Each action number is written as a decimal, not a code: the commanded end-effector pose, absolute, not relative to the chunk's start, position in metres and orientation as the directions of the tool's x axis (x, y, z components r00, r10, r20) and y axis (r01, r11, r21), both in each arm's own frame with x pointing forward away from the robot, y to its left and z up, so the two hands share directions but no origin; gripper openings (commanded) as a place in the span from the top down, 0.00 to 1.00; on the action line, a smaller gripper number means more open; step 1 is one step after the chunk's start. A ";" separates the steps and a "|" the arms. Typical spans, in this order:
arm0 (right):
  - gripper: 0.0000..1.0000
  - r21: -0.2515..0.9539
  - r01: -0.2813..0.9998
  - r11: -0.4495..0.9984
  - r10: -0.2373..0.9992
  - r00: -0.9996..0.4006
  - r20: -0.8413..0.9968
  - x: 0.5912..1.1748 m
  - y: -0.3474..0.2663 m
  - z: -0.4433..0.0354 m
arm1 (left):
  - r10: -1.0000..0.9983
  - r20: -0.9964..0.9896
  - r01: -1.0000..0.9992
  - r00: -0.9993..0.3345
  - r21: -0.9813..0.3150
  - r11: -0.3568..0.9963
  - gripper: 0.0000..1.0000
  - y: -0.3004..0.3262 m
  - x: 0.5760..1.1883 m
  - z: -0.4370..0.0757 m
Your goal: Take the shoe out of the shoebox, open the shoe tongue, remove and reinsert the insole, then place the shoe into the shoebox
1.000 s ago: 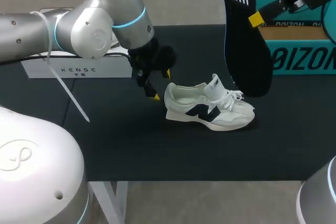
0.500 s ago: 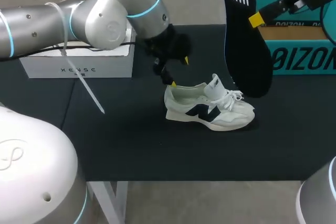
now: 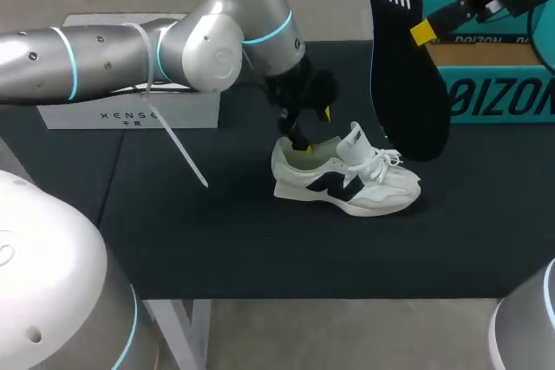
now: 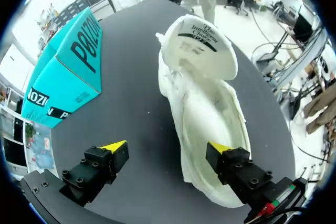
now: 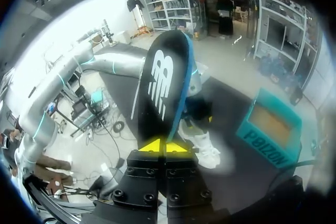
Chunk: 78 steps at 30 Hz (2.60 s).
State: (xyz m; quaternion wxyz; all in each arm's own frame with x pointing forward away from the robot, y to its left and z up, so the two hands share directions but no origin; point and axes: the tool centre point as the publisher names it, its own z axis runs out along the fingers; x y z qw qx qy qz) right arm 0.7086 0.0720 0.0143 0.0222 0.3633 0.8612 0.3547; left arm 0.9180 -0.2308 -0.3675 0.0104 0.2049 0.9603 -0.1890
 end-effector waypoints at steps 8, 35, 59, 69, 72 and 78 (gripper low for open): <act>1.00 0.623 0.612 0.487 0.642 -0.735 0.220 0.711 0.073 0.015 | 0.407 -0.030 0.389 -0.913 -0.367 0.845 1.00 -0.251 0.902 -0.393; 1.00 0.623 0.612 0.487 0.642 -0.735 0.220 0.711 0.073 0.015 | 0.585 0.046 0.509 -0.810 -0.439 0.740 1.00 -0.252 0.899 -0.365; 1.00 0.623 0.612 0.487 0.642 -0.735 0.220 0.711 0.073 0.015 | 0.933 0.330 0.869 0.142 -0.493 0.042 1.00 -0.290 0.891 -0.325; 1.00 0.623 0.612 0.487 0.642 -0.735 0.220 0.711 0.073 0.015 | 0.904 0.370 0.869 0.216 -0.494 -0.006 1.00 -0.291 0.871 -0.347; 1.00 0.623 0.612 0.487 0.642 -0.735 0.220 0.711 0.073 0.015 | 0.898 0.378 0.870 0.226 -0.492 -0.011 1.00 -0.292 0.868 -0.351; 1.00 0.623 0.612 0.487 0.642 -0.735 0.220 0.711 0.073 0.015 | 0.892 0.385 0.868 0.239 -0.496 -0.019 1.00 -0.294 0.861 -0.360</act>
